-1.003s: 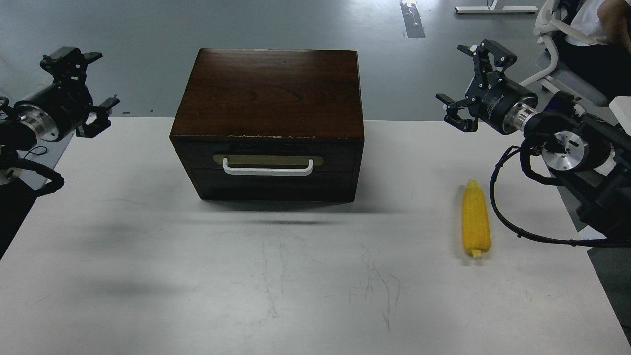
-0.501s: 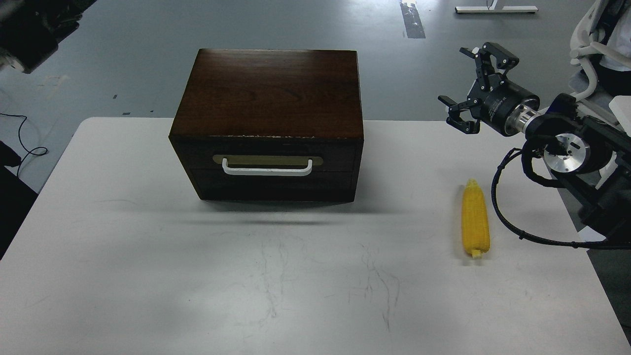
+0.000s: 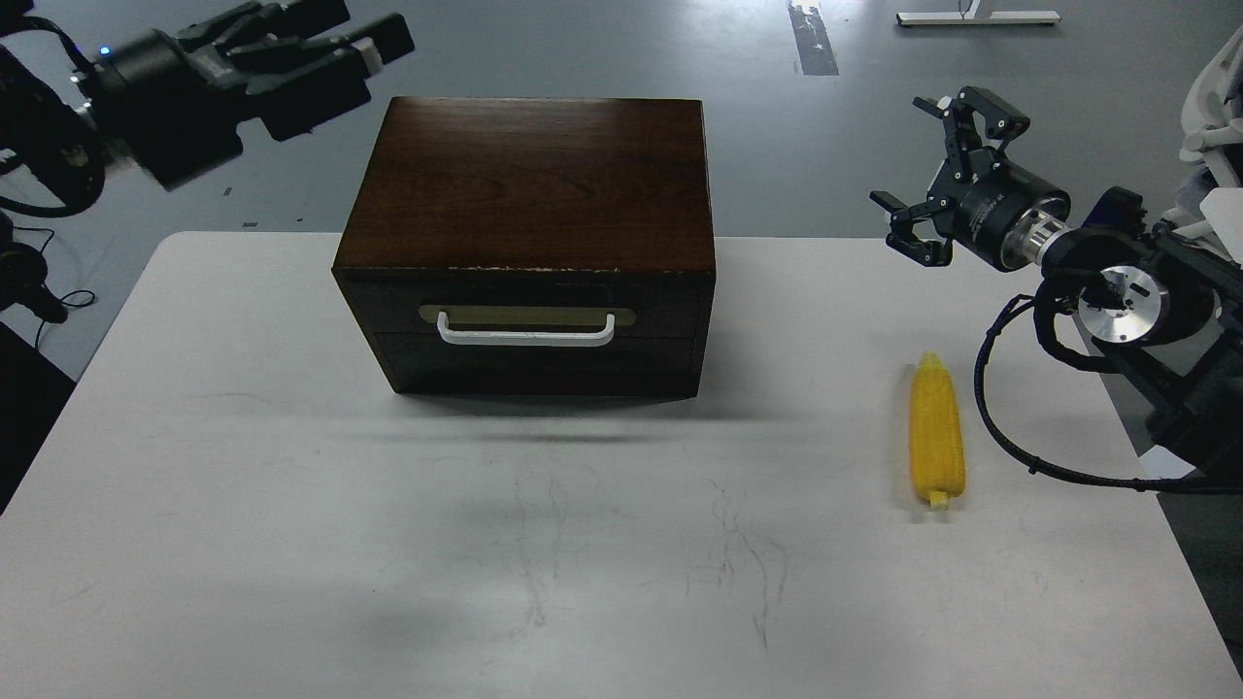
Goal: Put corn in drawer with both arms
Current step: 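Move the left gripper toward the white drawer handle of the wooden box, then lower the left gripper and hook it onto the white drawer handle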
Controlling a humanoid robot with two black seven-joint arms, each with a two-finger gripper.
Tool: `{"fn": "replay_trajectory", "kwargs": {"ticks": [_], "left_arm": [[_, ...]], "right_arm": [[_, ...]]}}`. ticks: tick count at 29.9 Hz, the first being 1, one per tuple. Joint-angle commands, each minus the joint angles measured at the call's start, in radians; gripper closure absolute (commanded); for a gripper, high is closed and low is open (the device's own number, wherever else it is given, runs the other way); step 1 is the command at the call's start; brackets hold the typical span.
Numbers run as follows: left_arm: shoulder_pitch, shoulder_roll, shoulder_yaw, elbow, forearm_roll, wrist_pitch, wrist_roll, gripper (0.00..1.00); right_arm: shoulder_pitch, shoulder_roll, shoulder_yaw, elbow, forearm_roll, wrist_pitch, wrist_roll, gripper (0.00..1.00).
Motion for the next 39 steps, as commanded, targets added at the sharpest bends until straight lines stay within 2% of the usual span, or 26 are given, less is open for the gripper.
{"fn": "replay_trajectory", "kwargs": {"ticks": [1,12,22,39], "left_arm": [[0.000,-0.025,0.006,-0.034,0.161,0.010,-0.005,0.03],[0.001,-0.062,0.068,-0.062,0.535,0.016,-0.007,0.03],[0.003,-0.093,0.166,-0.061,0.606,0.016,-0.007,0.03],[0.013,-0.137,0.230,-0.036,0.621,0.014,-0.004,0.03]], "right_arm": [[0.000,-0.004,0.000,0.001,0.000,0.000,0.000,0.00],[0.000,-0.005,0.001,0.000,0.000,0.000,0.002,0.00],[-0.009,-0.005,0.003,0.000,0.000,0.000,0.003,0.00],[-0.017,-0.005,0.009,-0.002,0.000,-0.015,0.003,0.00]]}}
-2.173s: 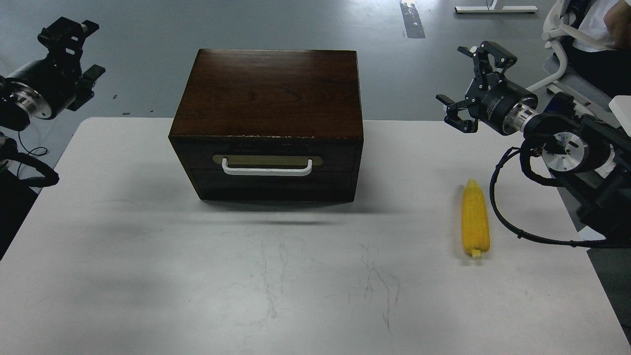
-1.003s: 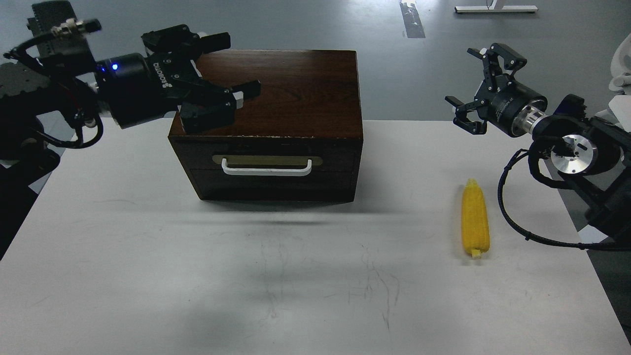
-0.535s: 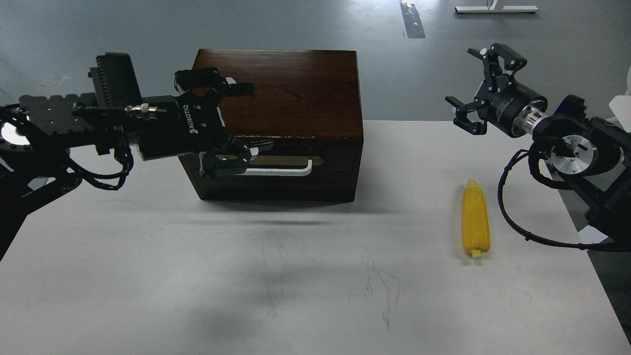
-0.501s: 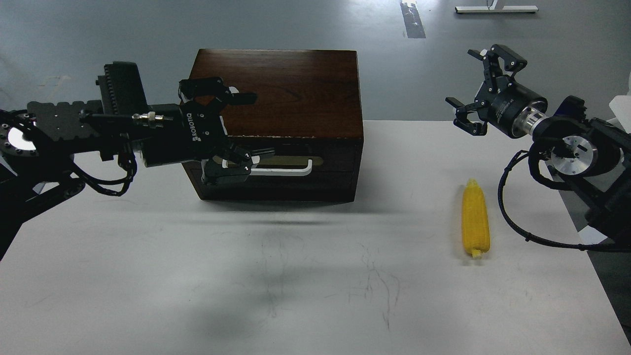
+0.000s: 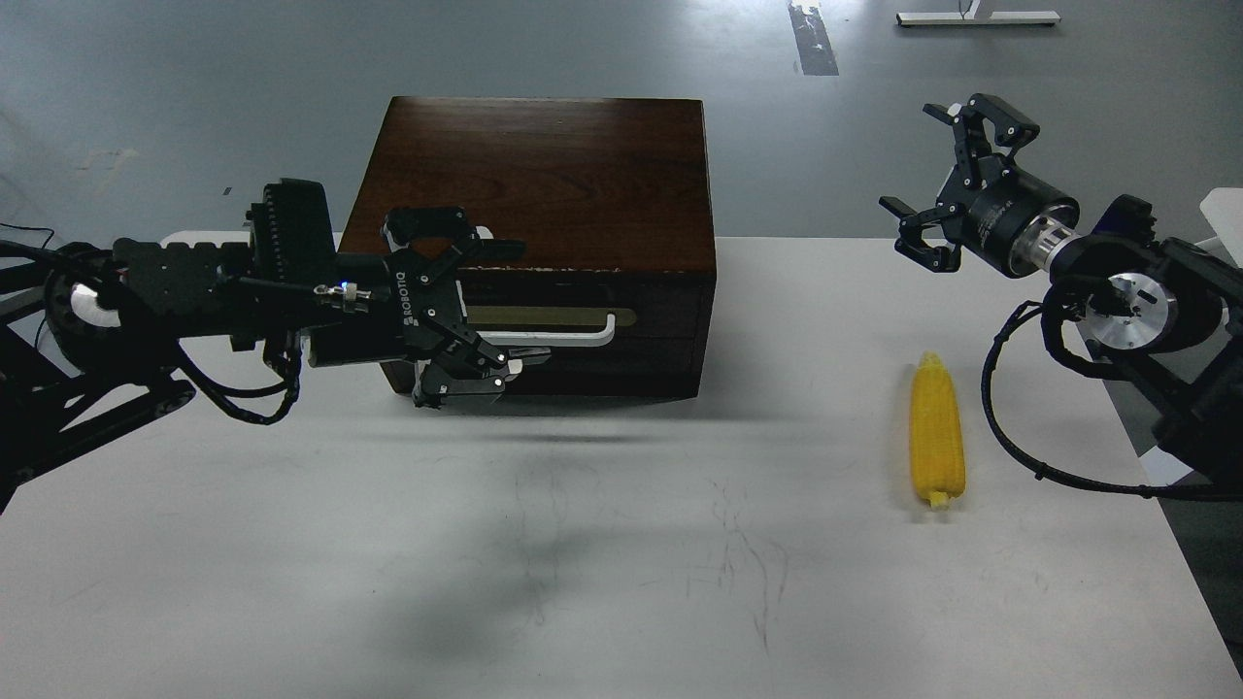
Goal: Put corn in drawer with both arms
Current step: 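Lower the left gripper and hook it onto the white drawer handle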
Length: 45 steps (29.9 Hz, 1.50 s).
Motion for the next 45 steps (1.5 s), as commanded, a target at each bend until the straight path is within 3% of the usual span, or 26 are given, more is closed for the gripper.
{"fn": "replay_trajectory", "kwargs": {"ticks": [1,20,26,45], "left_arm": [[0.004,0.000,0.017,0.000,0.000,0.000,0.000,0.03],[0.033,-0.002,0.024,0.025,0.000,-0.002,0.010,0.03],[0.042,-0.022,0.024,0.042,0.000,-0.002,0.033,0.03],[0.057,-0.078,0.024,0.097,0.000,-0.002,0.033,0.03]], "right_arm": [[0.000,0.000,-0.001,0.000,0.000,-0.009,0.000,0.00],[-0.003,0.002,0.005,0.000,0.000,-0.010,0.000,0.00],[-0.005,0.002,0.007,0.000,0.000,-0.010,0.000,0.00],[-0.005,0.002,0.007,-0.009,0.000,-0.010,0.000,0.00]]}}
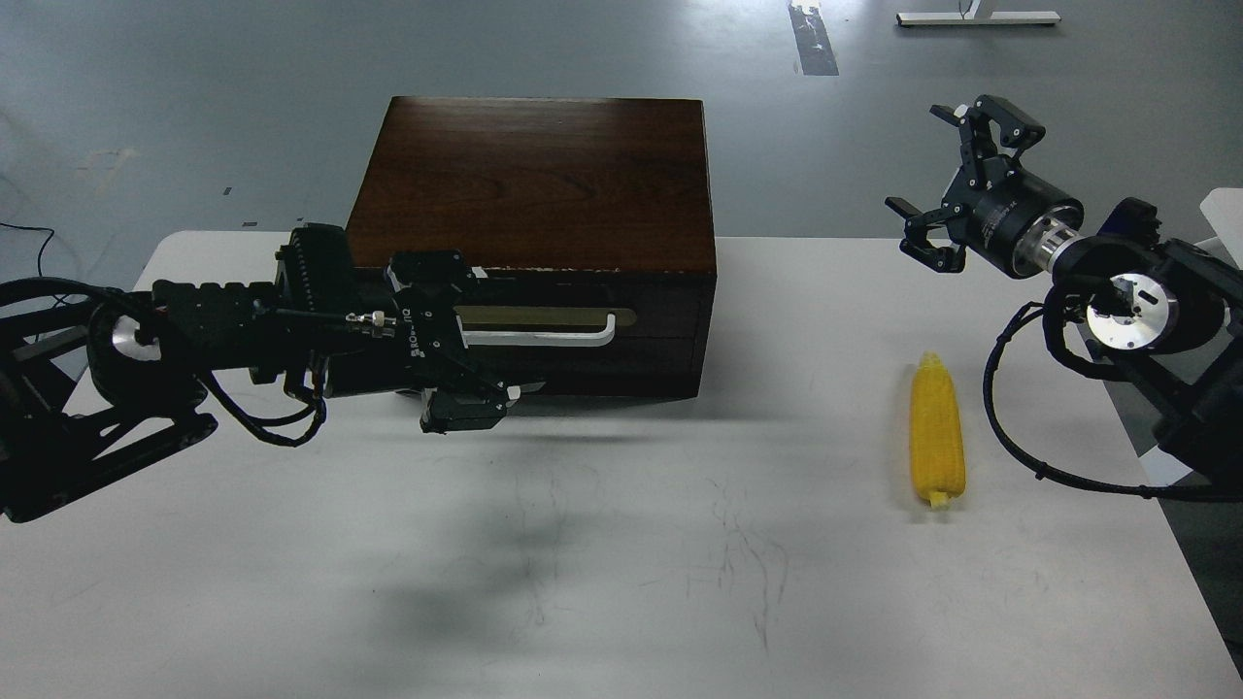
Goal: Put corn in drawer with both arms
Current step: 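Lower the left gripper and hook it onto the white drawer handle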
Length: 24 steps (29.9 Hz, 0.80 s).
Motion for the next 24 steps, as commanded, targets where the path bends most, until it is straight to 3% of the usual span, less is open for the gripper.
{"fn": "replay_trajectory", "kwargs": {"ticks": [1,24], "left_arm": [[0.003,-0.017,0.000,0.012,0.000,0.000,0.000,0.03],[-0.015,-0.039,0.041,0.052,0.000,-0.005,-0.002,0.02]], "right_arm": [[0.000,0.000,0.000,-0.001,0.000,0.000,0.000,0.00],[-0.005,-0.002,-0.002,-0.014,0.000,0.002,0.000,0.00]]}}
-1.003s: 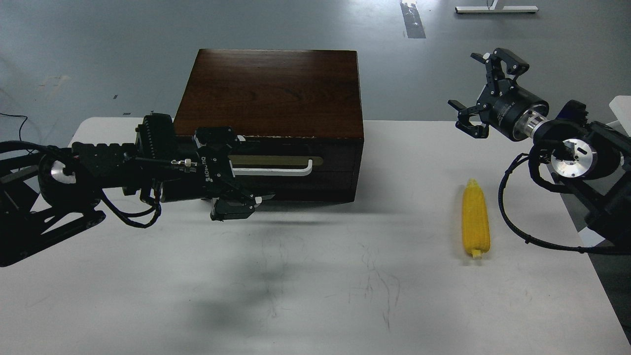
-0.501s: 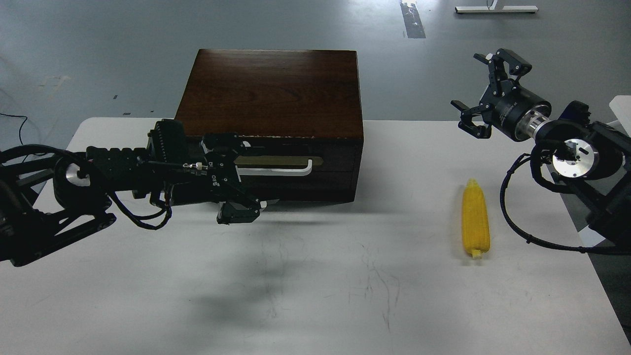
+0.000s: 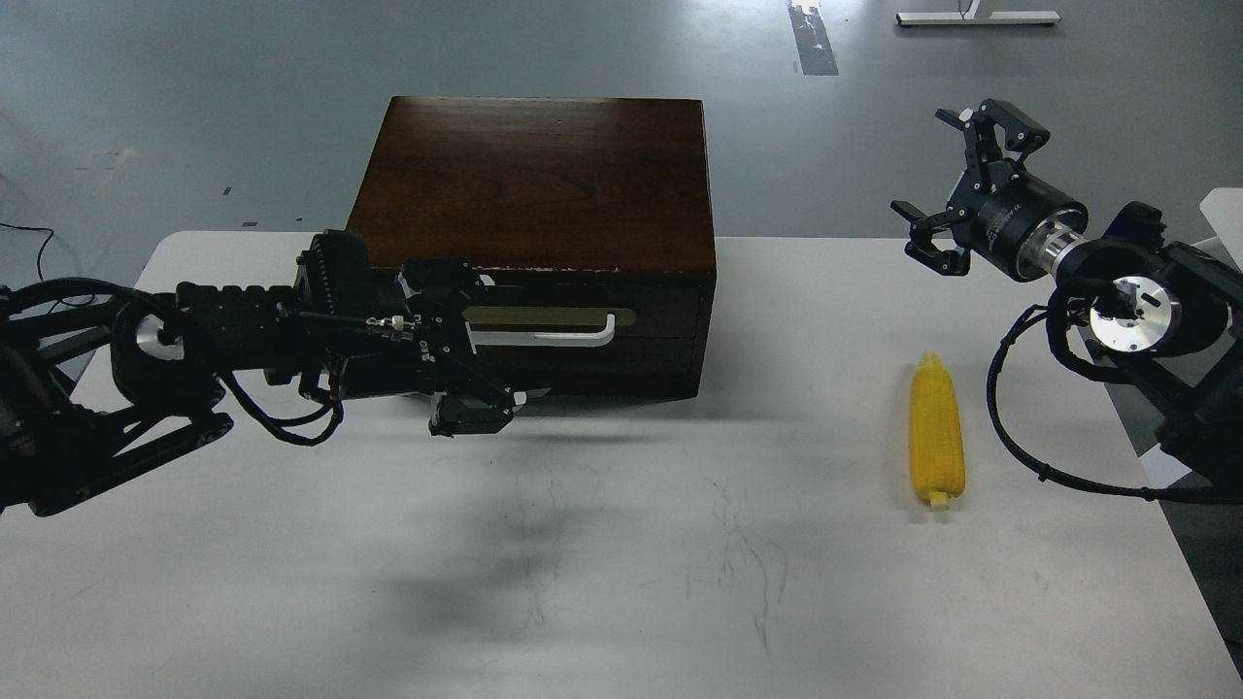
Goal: Put corn in drawer with both arms
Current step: 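Lower the left gripper and hook it onto the white drawer handle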
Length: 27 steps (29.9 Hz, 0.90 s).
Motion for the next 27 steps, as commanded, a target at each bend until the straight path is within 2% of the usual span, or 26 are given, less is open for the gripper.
{"fn": "replay_trajectory", "kwargs": {"ticks": [1,27], "left_arm": [[-0.003,-0.002,0.018,0.008,0.000,-0.004,0.000,0.02],[-0.049,-0.028,0.078,0.038,0.000,-0.021,0.000,0.02]], "right_arm": [[0.000,-0.001,0.000,0.000,-0.001,0.000,0.000,0.00],[-0.002,0.001,0.002,-0.008,0.002,0.002,0.000,0.00]]}}
